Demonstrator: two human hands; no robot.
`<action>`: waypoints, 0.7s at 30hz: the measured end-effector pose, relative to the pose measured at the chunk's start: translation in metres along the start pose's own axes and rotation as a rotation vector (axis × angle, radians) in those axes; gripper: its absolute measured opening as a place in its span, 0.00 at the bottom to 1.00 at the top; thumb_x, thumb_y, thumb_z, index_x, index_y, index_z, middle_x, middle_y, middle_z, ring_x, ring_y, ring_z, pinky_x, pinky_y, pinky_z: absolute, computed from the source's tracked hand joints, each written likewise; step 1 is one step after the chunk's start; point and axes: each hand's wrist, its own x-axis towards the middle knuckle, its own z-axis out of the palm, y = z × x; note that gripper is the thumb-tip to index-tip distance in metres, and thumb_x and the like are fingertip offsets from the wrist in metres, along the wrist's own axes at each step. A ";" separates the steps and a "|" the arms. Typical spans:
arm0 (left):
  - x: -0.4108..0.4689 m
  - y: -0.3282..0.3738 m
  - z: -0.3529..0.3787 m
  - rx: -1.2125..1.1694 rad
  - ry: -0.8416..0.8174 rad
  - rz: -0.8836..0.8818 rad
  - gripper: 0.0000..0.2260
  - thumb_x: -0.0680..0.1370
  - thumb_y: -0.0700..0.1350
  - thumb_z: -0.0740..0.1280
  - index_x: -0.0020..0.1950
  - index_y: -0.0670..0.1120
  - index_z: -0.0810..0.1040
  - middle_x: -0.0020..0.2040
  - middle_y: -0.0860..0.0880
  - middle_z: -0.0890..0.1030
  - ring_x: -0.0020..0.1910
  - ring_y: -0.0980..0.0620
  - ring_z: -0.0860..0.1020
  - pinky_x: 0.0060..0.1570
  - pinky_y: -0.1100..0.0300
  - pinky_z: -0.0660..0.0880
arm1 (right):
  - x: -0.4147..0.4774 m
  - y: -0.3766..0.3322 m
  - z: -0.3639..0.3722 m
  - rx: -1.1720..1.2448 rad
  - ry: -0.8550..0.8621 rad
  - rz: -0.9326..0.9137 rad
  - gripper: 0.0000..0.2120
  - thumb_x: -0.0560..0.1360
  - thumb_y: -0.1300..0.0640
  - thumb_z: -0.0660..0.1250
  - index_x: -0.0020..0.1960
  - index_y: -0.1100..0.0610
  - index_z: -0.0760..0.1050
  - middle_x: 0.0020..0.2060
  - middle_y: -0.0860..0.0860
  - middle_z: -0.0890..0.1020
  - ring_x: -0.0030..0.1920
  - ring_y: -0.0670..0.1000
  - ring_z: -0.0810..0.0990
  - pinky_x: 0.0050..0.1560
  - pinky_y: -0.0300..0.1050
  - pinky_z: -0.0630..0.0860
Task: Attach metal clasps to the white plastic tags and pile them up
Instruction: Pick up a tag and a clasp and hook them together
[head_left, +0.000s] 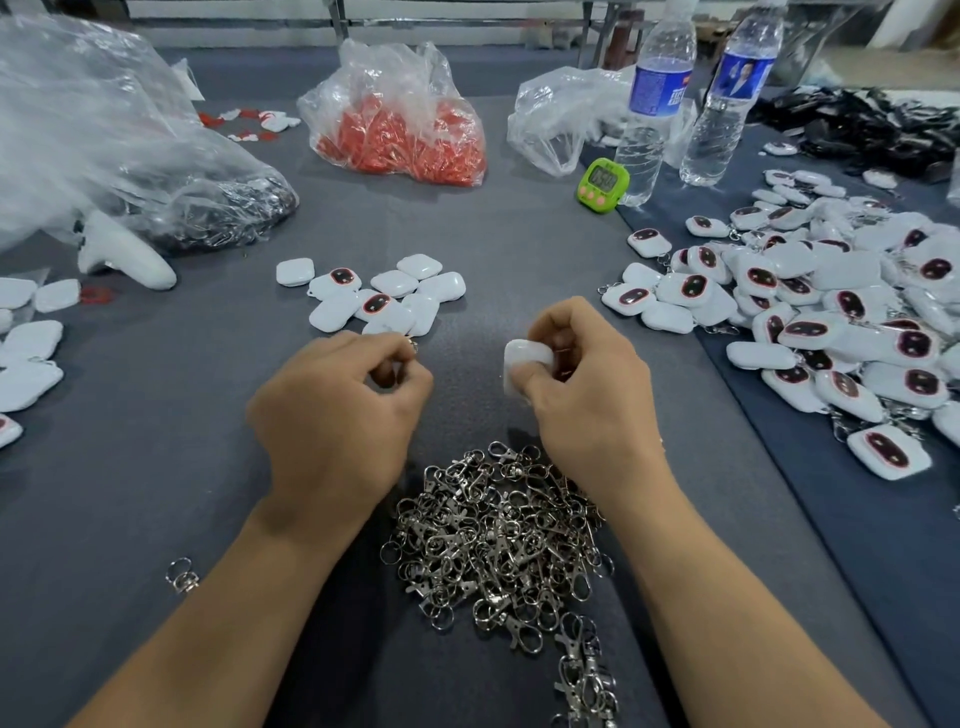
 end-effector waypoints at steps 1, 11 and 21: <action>-0.001 0.000 0.000 0.053 -0.022 0.036 0.03 0.71 0.48 0.70 0.38 0.51 0.81 0.32 0.55 0.77 0.36 0.55 0.74 0.35 0.57 0.69 | 0.000 0.000 0.000 0.026 -0.002 0.014 0.11 0.76 0.61 0.73 0.49 0.46 0.77 0.38 0.32 0.80 0.35 0.38 0.77 0.35 0.28 0.71; -0.002 0.003 0.008 -0.092 -0.536 0.113 0.06 0.68 0.53 0.72 0.42 0.56 0.86 0.35 0.56 0.82 0.38 0.54 0.78 0.43 0.53 0.76 | 0.002 0.003 0.005 0.011 -0.046 0.094 0.08 0.78 0.54 0.72 0.48 0.45 0.73 0.39 0.45 0.86 0.36 0.45 0.83 0.38 0.42 0.79; -0.003 0.004 0.007 -0.140 -0.542 0.115 0.10 0.67 0.54 0.69 0.44 0.57 0.87 0.35 0.57 0.81 0.36 0.56 0.76 0.41 0.55 0.74 | 0.001 0.005 0.006 -0.074 -0.144 0.082 0.09 0.78 0.57 0.70 0.45 0.43 0.82 0.36 0.41 0.84 0.36 0.41 0.80 0.36 0.30 0.73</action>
